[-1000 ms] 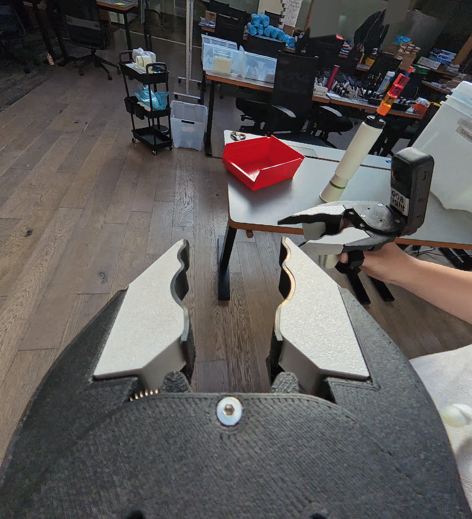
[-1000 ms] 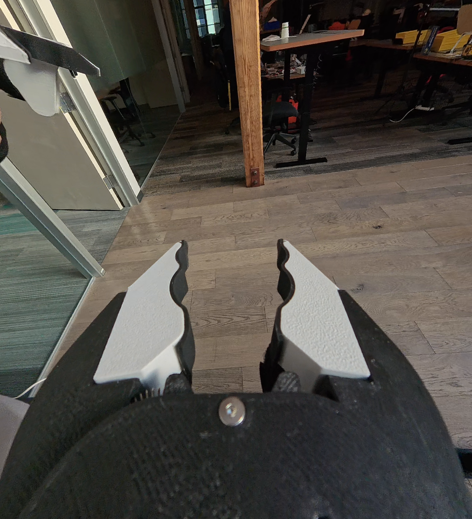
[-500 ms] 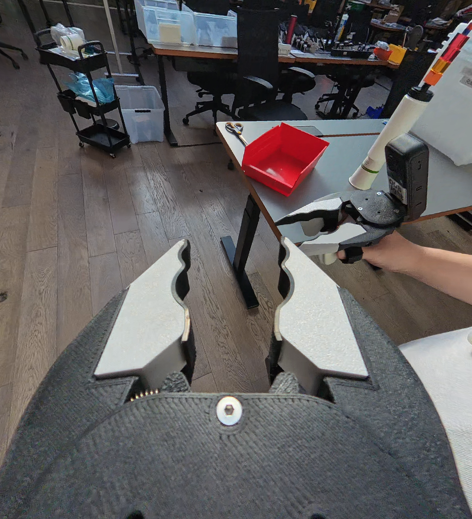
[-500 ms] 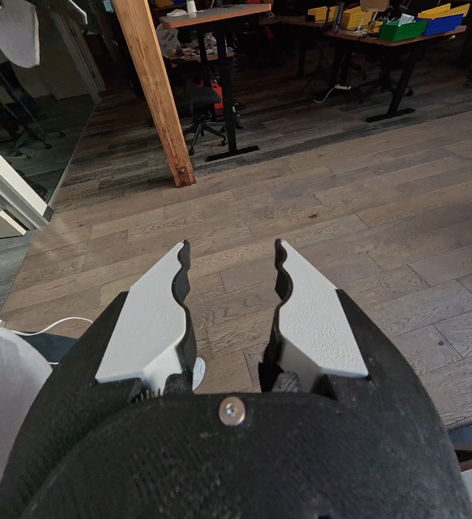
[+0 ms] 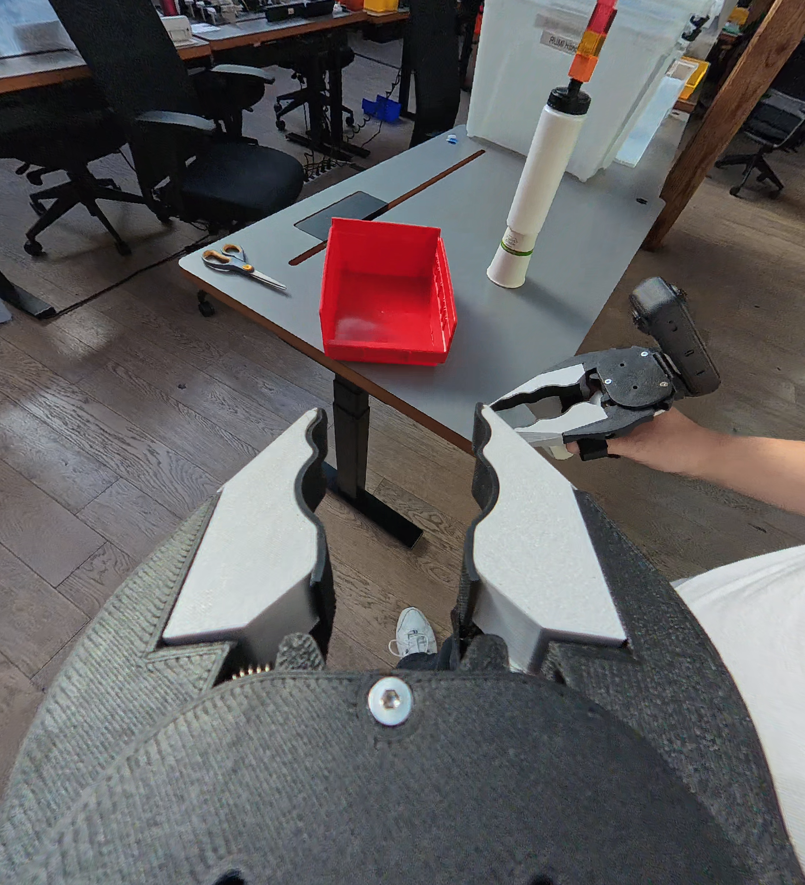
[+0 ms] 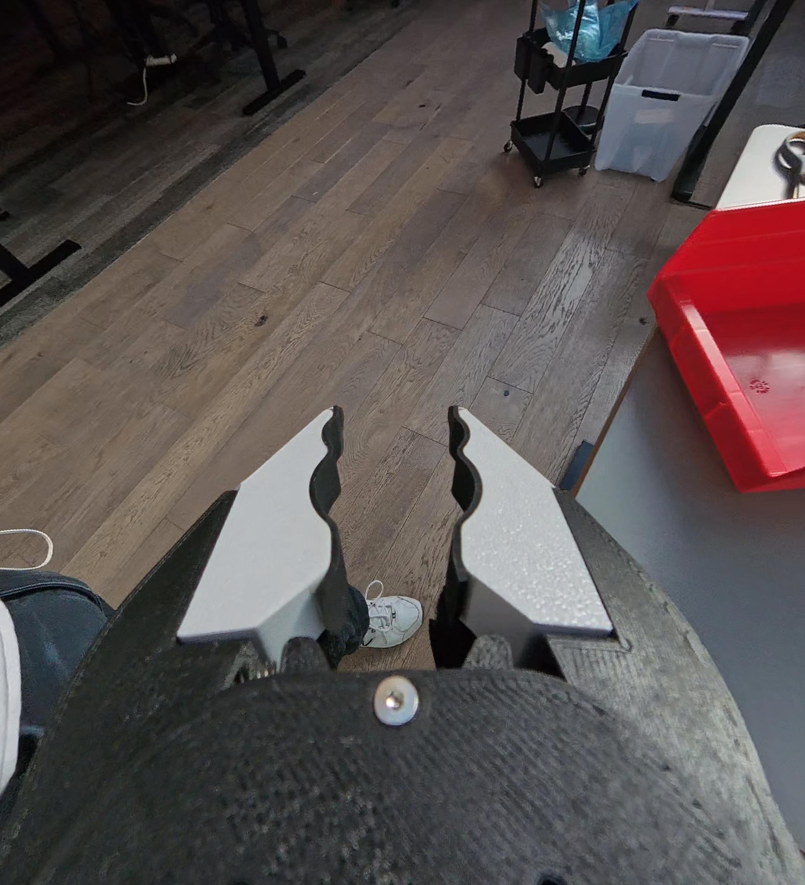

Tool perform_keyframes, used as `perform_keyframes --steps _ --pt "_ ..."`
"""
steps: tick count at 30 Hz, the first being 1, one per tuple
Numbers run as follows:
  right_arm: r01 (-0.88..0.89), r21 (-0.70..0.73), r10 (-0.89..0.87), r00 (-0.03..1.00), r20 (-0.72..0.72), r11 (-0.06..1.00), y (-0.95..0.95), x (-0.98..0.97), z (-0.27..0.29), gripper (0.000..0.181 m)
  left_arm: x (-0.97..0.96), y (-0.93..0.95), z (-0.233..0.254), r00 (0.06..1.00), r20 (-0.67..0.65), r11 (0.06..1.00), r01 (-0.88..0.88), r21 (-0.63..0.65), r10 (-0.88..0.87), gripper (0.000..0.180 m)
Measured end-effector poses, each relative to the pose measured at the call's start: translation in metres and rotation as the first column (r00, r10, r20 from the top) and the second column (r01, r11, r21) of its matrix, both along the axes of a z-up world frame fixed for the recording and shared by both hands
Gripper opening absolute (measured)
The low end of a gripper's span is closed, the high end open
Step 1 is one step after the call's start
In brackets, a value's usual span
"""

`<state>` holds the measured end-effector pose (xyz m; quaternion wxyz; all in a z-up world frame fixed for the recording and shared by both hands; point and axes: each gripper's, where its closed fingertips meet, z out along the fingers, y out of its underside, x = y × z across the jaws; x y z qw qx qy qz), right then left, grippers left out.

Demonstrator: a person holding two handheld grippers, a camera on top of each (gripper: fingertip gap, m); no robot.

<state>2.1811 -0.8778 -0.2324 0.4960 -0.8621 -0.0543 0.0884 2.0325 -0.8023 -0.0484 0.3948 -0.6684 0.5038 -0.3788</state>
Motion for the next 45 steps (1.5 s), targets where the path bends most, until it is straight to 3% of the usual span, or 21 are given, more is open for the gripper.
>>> perform_keyframes --steps 4,8,11,17,18,19,21,25,31,35,38,41,45 --pt "0.352 0.005 -0.352 0.935 -0.037 0.936 0.032 0.116 -0.008 0.052 0.061 0.049 -0.015 0.996 0.011 0.992 0.092 -0.081 -0.091 0.059" --pt "0.682 -0.015 -0.682 0.73 -0.039 0.731 0.05 0.237 -0.023 0.059 0.113 0.09 -0.021 0.983 0.005 0.98 0.183 -0.078 -0.183 0.058" --pt "0.801 -0.123 -0.81 0.583 -0.063 0.587 0.064 0.291 -0.049 0.064 0.147 0.114 -0.027 0.968 -0.002 0.96 0.248 -0.129 -0.251 0.056" --pt "0.837 -0.433 -0.928 0.372 0.005 0.333 0.064 0.32 -0.116 0.054 0.219 0.174 -0.064 0.884 -0.138 0.894 0.442 -0.069 -0.447 0.052" --pt "0.826 -0.474 -0.937 0.348 0.002 0.306 0.063 0.318 -0.123 0.043 0.233 0.183 -0.067 0.862 -0.141 0.874 0.483 -0.063 -0.487 0.05" --pt "0.8 -0.518 -0.94 0.34 -0.026 0.304 0.066 0.313 -0.128 0.02 0.246 0.19 -0.07 0.84 -0.141 0.851 0.521 -0.06 -0.524 0.049" --pt "0.781 -0.57 -0.954 0.298 -0.018 0.255 0.063 0.309 -0.132 0.007 0.27 0.203 -0.074 0.797 -0.155 0.81 0.585 -0.049 -0.584 0.047" --pt "0.775 -0.615 -0.956 0.272 0.113 0.148 0.038 0.299 -0.132 0.004 0.308 0.217 -0.085 0.728 -0.205 0.745 0.667 -0.009 -0.655 0.046" --pt "0.787 -0.616 -0.984 0.123 0.127 0.019 -0.031 0.262 -0.132 0.004 0.335 0.182 -0.11 0.633 -0.213 0.653 0.757 -0.035 -0.745 0.045" --pt "0.794 -0.608 -0.988 0.109 0.106 0.022 -0.066 0.254 -0.132 0.003 0.335 0.134 -0.122 0.593 -0.219 0.619 0.781 -0.079 -0.775 0.044" --pt "0.809 -0.57 -0.973 0.221 0.069 0.144 -0.069 0.26 -0.126 0.007 0.332 0.095 -0.131 0.574 -0.256 0.605 0.794 -0.058 -0.778 0.044" --pt "0.863 -0.425 -0.939 0.335 0.075 0.274 -0.074 0.271 -0.093 0.029 0.337 0.057 -0.136 0.6 -0.29 0.628 0.778 -0.003 -0.746 0.047" --pt "0.875 -0.189 -0.876 0.469 0.111 0.445 -0.101 0.267 -0.009 0.047 0.357 0.0 -0.129 0.693 -0.273 0.706 0.705 0.066 -0.667 0.054"
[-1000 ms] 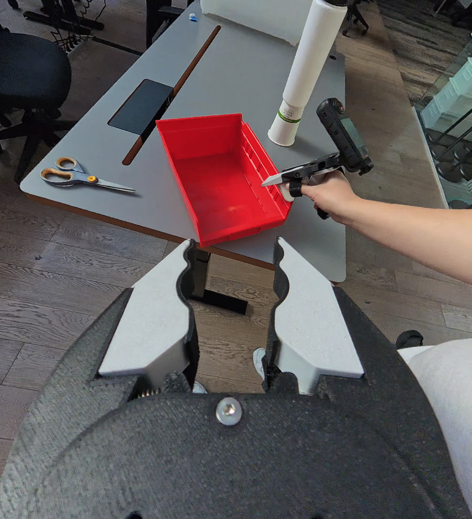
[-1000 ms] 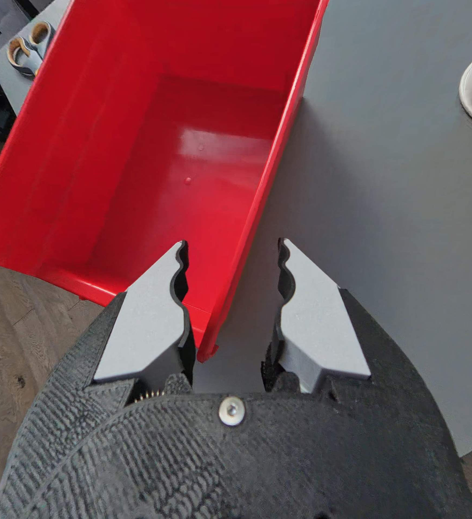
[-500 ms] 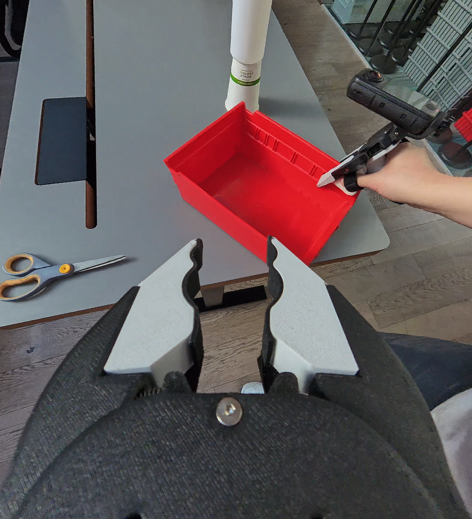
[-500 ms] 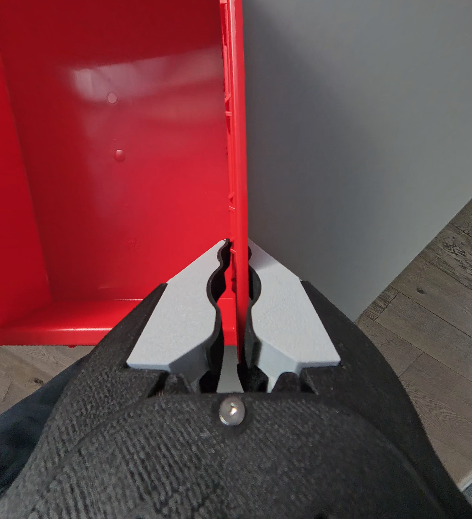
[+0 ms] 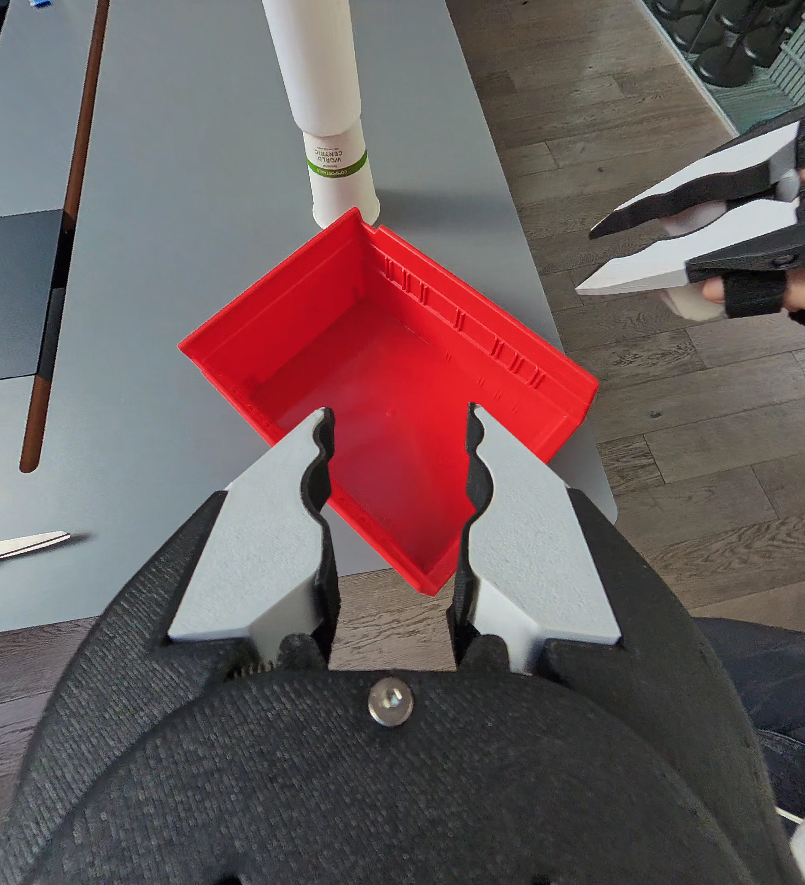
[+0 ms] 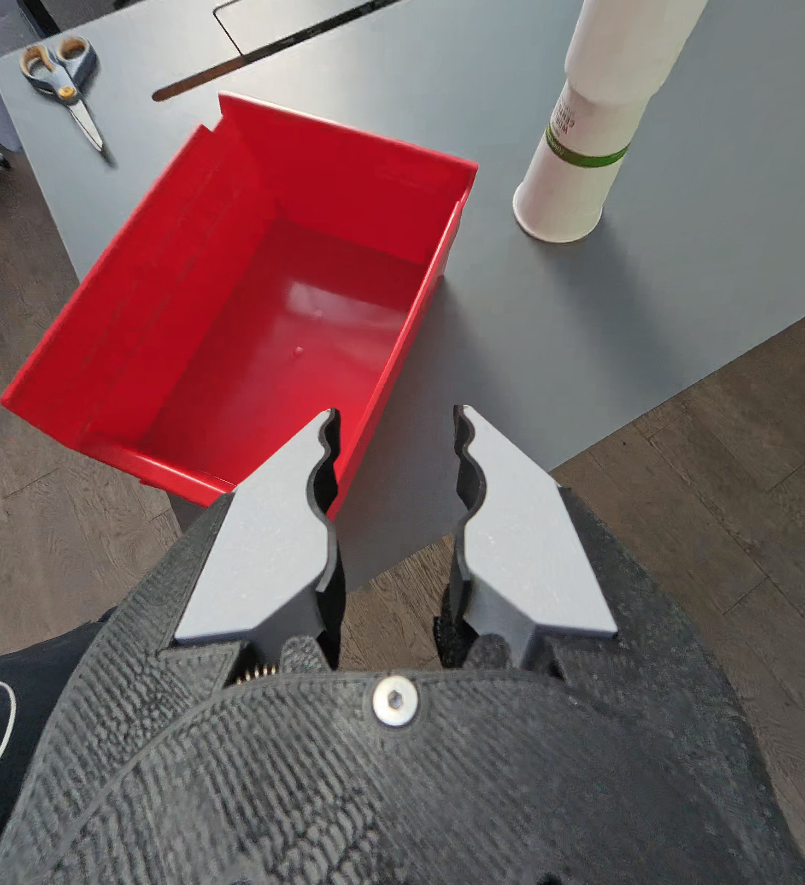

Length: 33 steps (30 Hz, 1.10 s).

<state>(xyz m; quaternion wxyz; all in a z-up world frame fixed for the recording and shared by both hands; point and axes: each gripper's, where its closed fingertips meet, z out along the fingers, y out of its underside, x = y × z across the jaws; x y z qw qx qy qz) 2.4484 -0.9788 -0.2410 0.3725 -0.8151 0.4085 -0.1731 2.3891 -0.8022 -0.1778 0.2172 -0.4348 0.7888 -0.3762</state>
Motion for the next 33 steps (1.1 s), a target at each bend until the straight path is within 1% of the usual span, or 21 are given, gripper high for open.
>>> perform_keyframes --steps 2,4,6,7,9,11,14,16,20,23,25,28,33 --pt "-0.027 0.012 0.025 0.99 0.141 1.0 -0.028 0.003 0.055 0.052 0.019 -0.02 0.011 0.997 0.028 0.995 -0.078 0.058 0.076 0.065" --pt "-0.01 0.05 -0.004 0.962 0.274 0.999 -0.056 0.015 0.109 0.058 0.044 -0.031 0.035 0.986 0.102 0.978 -0.149 0.145 0.135 0.067" --pt "-0.024 0.094 -0.008 0.946 0.324 0.995 -0.071 0.029 0.15 0.067 0.068 -0.044 0.065 0.972 0.168 0.956 -0.2 0.216 0.166 0.068" --pt "-0.034 0.093 0.001 0.942 0.335 0.995 -0.076 0.037 0.163 0.069 0.078 -0.05 0.081 0.964 0.199 0.944 -0.223 0.244 0.176 0.067" --pt "-0.062 0.087 0.026 0.931 0.365 0.994 -0.079 0.055 0.183 0.069 0.095 -0.06 0.106 0.951 0.24 0.918 -0.265 0.296 0.197 0.067" --pt "-0.091 0.106 0.04 0.912 0.407 0.99 -0.076 0.07 0.199 0.068 0.108 -0.067 0.119 0.944 0.253 0.895 -0.293 0.338 0.213 0.067" --pt "-0.118 0.153 0.04 0.899 0.437 0.981 -0.068 0.091 0.217 0.067 0.126 -0.074 0.122 0.948 0.241 0.88 -0.29 0.375 0.21 0.071" --pt "-0.128 0.155 0.041 0.883 0.467 0.98 -0.065 0.106 0.229 0.067 0.14 -0.077 0.124 0.944 0.254 0.883 -0.295 0.365 0.21 0.071" --pt "-0.158 0.071 0.105 0.871 0.48 0.985 -0.065 0.131 0.236 0.068 0.17 -0.088 0.125 0.943 0.253 0.905 -0.292 0.308 0.218 0.07" --pt "-0.178 0.076 0.118 0.862 0.494 0.981 -0.064 0.151 0.242 0.068 0.191 -0.095 0.124 0.944 0.251 0.907 -0.287 0.308 0.214 0.07" --pt "-0.215 0.075 0.153 0.862 0.483 0.974 -0.06 0.164 0.241 0.068 0.2 -0.101 0.123 0.945 0.239 0.907 -0.292 0.304 0.225 0.07" --pt "-0.281 0.036 0.23 0.847 0.48 0.959 -0.06 0.187 0.238 0.068 0.217 -0.109 0.123 0.935 0.239 0.906 -0.324 0.271 0.263 0.069" --pt "-0.441 0.047 0.365 0.795 0.484 0.896 -0.064 0.224 0.238 0.067 0.239 -0.124 0.129 0.896 0.241 0.868 -0.428 0.252 0.372 0.07"
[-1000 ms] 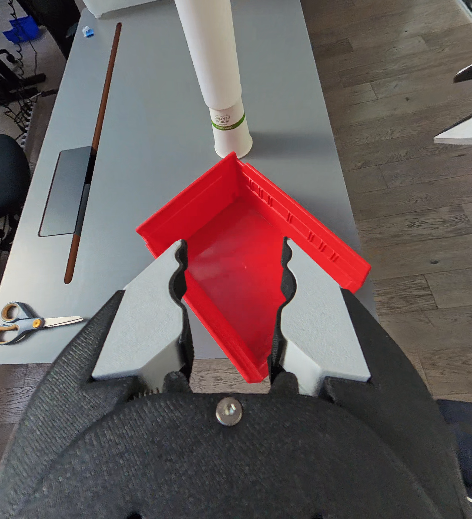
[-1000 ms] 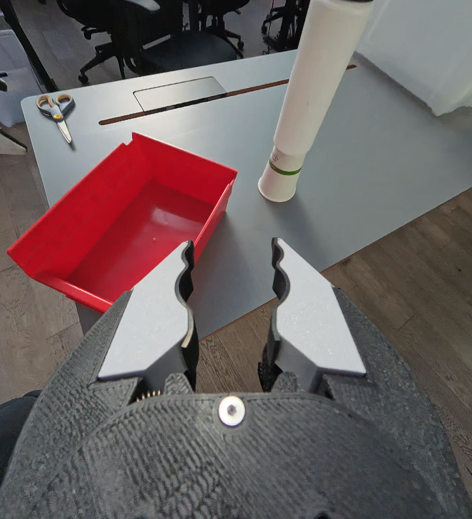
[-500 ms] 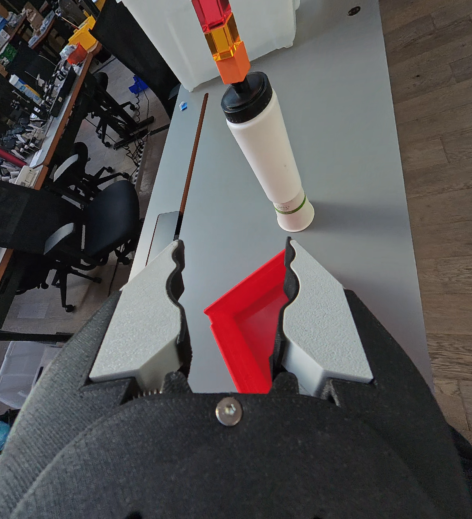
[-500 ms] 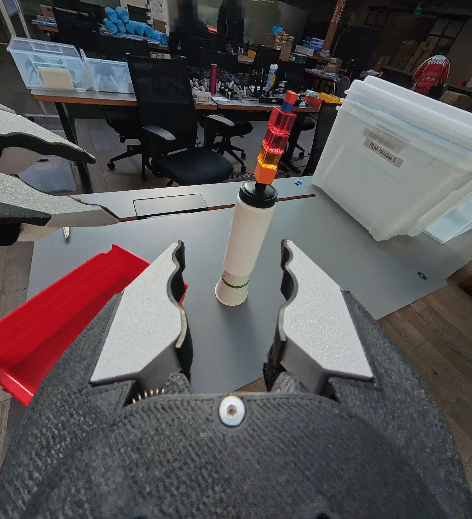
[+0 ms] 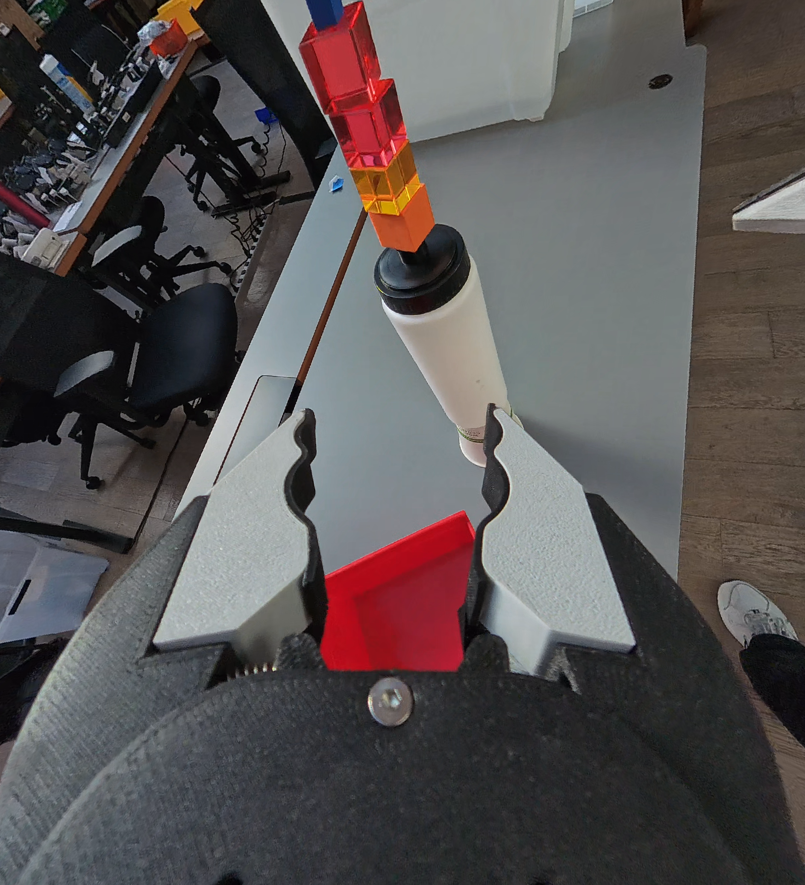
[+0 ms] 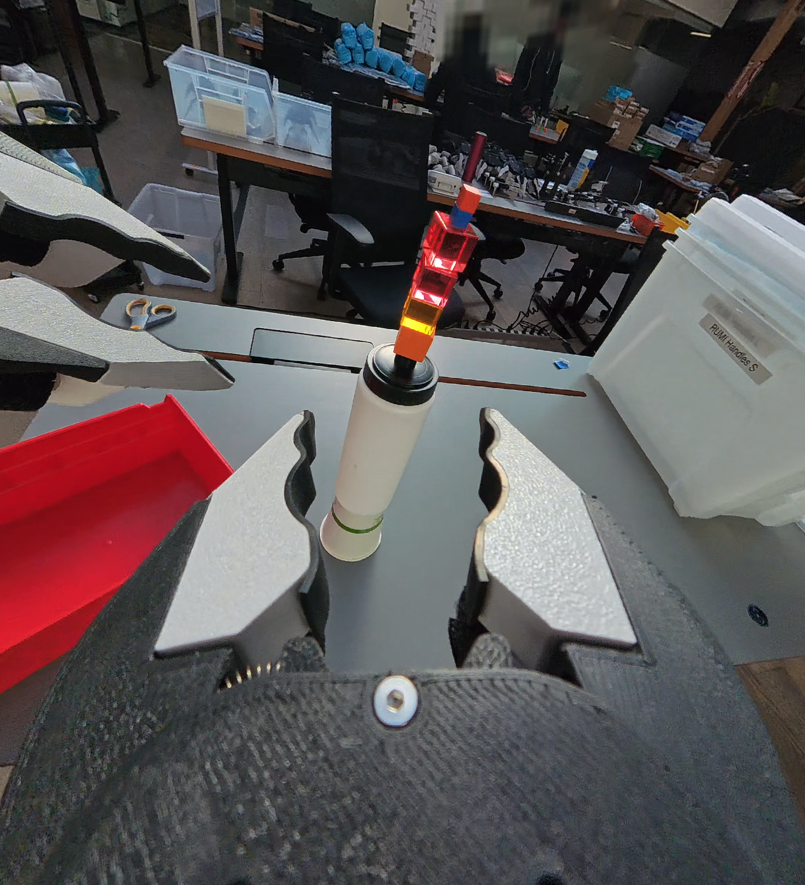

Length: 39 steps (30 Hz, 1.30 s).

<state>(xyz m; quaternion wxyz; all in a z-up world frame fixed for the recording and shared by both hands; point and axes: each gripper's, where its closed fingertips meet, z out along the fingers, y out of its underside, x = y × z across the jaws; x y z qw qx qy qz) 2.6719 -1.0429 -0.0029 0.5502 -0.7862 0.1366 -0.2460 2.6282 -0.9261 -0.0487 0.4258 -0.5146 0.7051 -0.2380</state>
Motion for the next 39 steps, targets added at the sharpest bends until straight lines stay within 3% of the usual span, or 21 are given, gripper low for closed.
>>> perform_keyframes --steps 7,14,17,21,26,30,34,37,39 --pt "-0.214 -0.028 0.213 0.977 -0.023 0.976 -0.011 0.041 -0.007 0.068 0.009 -0.033 0.006 0.985 0.002 0.984 -0.171 -0.043 0.172 0.071" --pt "-0.311 -0.022 0.311 0.95 -0.011 0.95 -0.009 0.064 0.001 0.067 -0.002 -0.041 -0.012 0.966 -0.03 0.946 -0.257 -0.198 0.257 0.07" --pt "-0.345 -0.018 0.345 0.939 -0.008 0.939 -0.002 0.067 0.002 0.067 -0.034 -0.013 -0.056 0.937 -0.11 0.889 -0.348 -0.298 0.33 0.062" --pt "-0.387 -0.038 0.387 0.922 -0.02 0.921 0.01 0.069 -0.001 0.067 -0.112 0.025 -0.143 0.849 -0.316 0.769 -0.522 -0.37 0.424 0.062" --pt "-0.359 -0.017 0.359 0.933 0.039 0.933 0.023 0.078 0.008 0.067 -0.171 0.003 -0.233 0.82 -0.473 0.72 -0.537 -0.44 0.323 0.063" --pt "-0.365 -0.036 0.366 0.93 0.032 0.93 0.026 0.085 0.005 0.067 -0.179 -0.018 -0.26 0.814 -0.501 0.69 -0.543 -0.478 0.294 0.055" --pt "-0.39 -0.026 0.39 0.92 0.04 0.921 0.035 0.098 0.011 0.067 -0.189 -0.026 -0.287 0.741 -0.582 0.707 -0.606 -0.366 0.334 0.014" --pt "-0.439 -0.02 0.439 0.898 0.028 0.898 0.041 0.11 0.011 0.067 -0.191 -0.023 -0.297 0.678 -0.615 0.734 -0.64 -0.226 0.402 0.005" --pt "-0.467 -0.03 0.468 0.884 0.023 0.884 0.042 0.122 0.009 0.067 -0.184 -0.026 -0.297 0.644 -0.62 0.702 -0.683 -0.201 0.448 0.005"
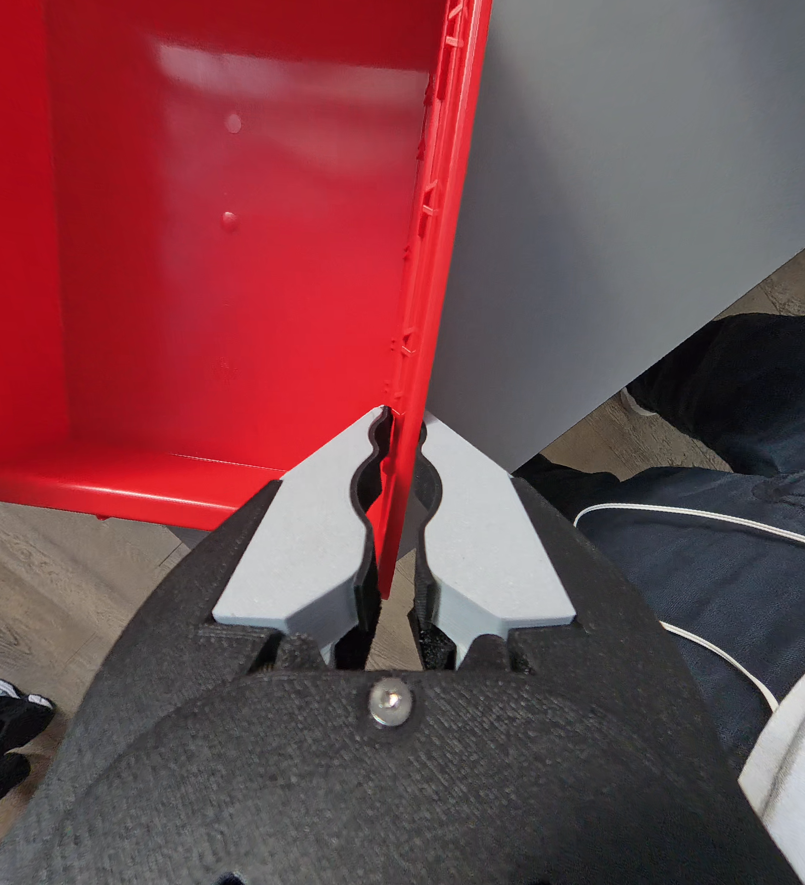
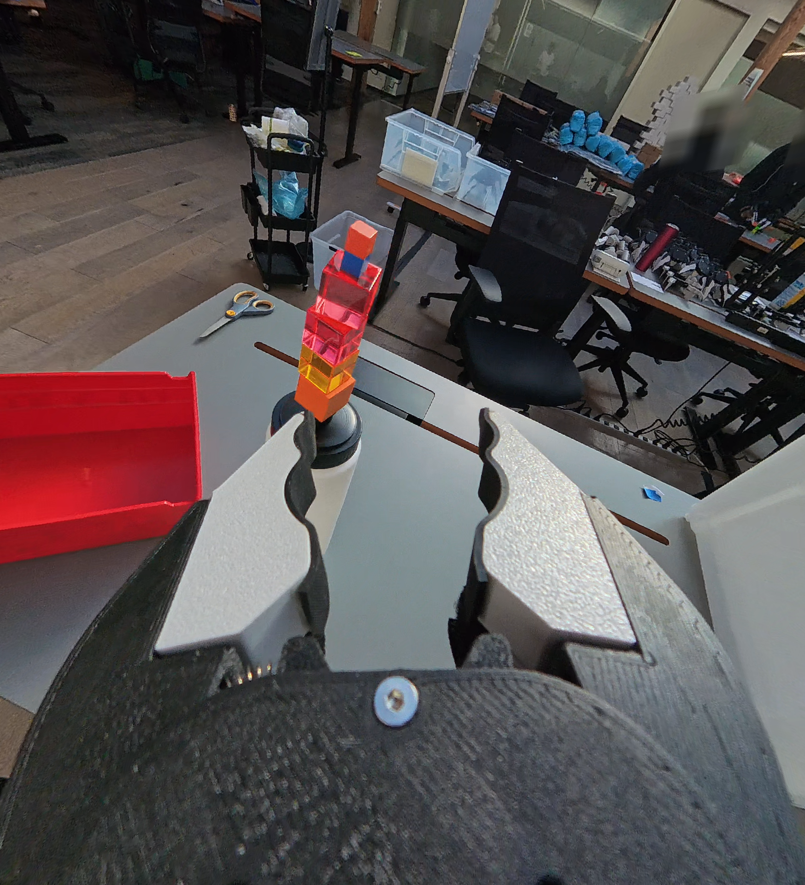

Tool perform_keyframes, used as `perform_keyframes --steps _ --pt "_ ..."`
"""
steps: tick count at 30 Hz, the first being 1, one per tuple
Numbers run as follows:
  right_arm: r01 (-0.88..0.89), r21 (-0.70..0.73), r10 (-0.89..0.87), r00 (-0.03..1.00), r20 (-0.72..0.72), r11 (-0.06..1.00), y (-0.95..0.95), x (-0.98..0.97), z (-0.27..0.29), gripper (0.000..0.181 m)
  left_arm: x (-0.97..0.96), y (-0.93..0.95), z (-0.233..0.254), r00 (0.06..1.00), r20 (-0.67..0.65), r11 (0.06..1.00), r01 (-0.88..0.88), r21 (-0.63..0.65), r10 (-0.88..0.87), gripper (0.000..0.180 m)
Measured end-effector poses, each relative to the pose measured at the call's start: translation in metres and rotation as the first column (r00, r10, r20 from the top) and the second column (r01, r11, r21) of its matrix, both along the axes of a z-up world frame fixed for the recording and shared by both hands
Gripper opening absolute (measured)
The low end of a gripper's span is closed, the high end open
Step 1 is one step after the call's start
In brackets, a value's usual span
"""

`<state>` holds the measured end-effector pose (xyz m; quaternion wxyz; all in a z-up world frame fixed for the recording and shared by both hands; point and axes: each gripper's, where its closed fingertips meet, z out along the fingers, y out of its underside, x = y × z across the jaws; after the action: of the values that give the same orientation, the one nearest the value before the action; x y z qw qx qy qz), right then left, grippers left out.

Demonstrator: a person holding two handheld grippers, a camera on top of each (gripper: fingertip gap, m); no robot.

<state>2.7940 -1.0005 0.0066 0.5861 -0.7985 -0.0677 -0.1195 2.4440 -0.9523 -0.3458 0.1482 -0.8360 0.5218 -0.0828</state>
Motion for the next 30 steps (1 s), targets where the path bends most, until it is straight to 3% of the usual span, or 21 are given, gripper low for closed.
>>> perform_keyframes --steps 6,13,16,21,23,25,28,30 --pt "-0.185 -0.019 0.185 0.983 0.013 0.983 -0.011 0.028 -0.003 0.066 0.045 -0.026 0.0 0.963 -0.008 0.963 -0.27 0.013 0.27 0.004" --pt "-0.332 -0.067 0.333 0.943 0.007 0.941 -0.03 0.056 -0.007 0.066 0.089 -0.038 -0.001 0.825 0.048 0.826 -0.563 0.006 0.562 0.005" --pt "-0.364 -0.087 0.366 0.931 0.006 0.927 -0.033 0.064 -0.013 0.066 0.109 -0.041 0.0 0.758 0.093 0.764 -0.642 -0.065 0.646 0.009" --pt "-0.397 -0.09 0.389 0.917 -0.091 0.914 -0.034 0.068 -0.029 0.067 0.137 -0.069 0.031 0.703 0.278 0.756 -0.608 -0.242 0.654 0.016" --pt "-0.389 -0.101 0.379 0.92 -0.102 0.916 -0.033 0.073 -0.037 0.067 0.12 -0.073 0.051 0.69 0.346 0.769 -0.607 -0.2 0.636 0.016" --pt "-0.366 -0.109 0.357 0.929 -0.096 0.924 -0.031 0.079 -0.041 0.067 0.077 -0.061 0.069 0.709 0.369 0.77 -0.638 -0.029 0.601 0.017" --pt "-0.362 -0.09 0.353 0.93 -0.102 0.928 -0.028 0.076 -0.033 0.067 -0.006 -0.021 0.081 0.731 0.331 0.696 -0.677 0.239 0.597 0.038" --pt "-0.371 -0.067 0.366 0.928 -0.071 0.926 -0.026 0.071 -0.023 0.066 -0.041 0.003 0.065 0.713 0.303 0.695 -0.695 0.184 0.632 0.06"
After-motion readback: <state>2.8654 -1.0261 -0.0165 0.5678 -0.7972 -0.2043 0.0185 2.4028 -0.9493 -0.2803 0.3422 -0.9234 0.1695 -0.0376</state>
